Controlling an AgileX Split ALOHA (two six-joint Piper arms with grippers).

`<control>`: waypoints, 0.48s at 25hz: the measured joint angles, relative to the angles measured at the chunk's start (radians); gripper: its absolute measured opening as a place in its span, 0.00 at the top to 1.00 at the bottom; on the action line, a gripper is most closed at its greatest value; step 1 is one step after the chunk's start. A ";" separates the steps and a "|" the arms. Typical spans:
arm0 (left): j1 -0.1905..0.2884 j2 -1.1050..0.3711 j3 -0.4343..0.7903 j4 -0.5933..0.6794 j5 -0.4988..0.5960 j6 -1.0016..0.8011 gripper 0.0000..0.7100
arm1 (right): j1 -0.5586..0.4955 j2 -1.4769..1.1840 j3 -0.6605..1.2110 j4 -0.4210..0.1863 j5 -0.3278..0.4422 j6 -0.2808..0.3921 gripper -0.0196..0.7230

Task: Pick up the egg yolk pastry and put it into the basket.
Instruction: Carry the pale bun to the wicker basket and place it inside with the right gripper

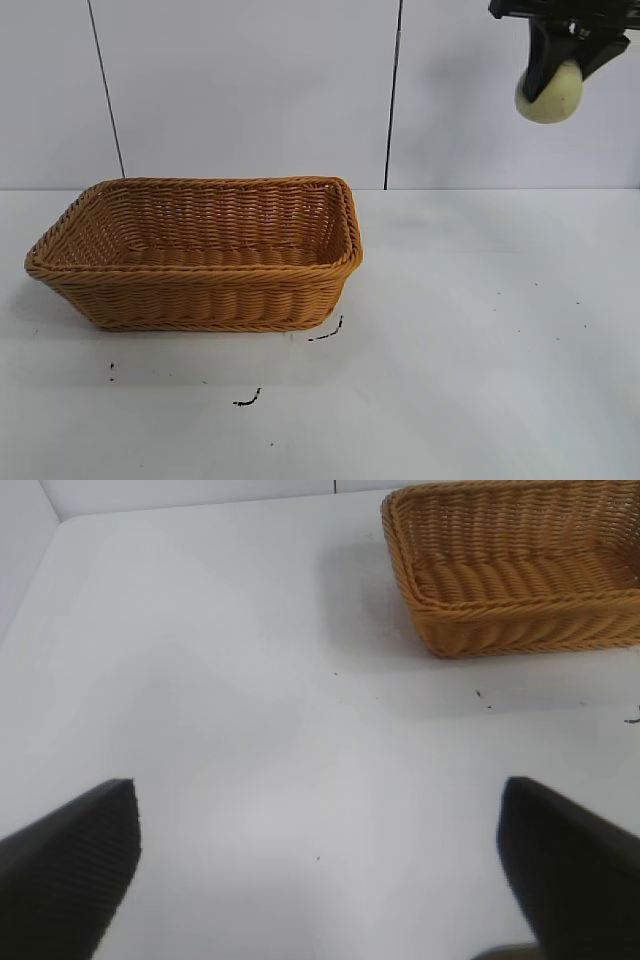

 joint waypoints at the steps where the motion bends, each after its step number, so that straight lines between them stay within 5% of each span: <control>1: 0.000 0.000 0.000 0.000 0.000 0.000 0.02 | 0.027 0.000 -0.010 0.000 -0.006 0.007 0.70; 12: 0.000 0.000 0.000 0.000 0.000 0.000 0.02 | 0.337 0.079 -0.022 0.003 -0.142 0.020 0.70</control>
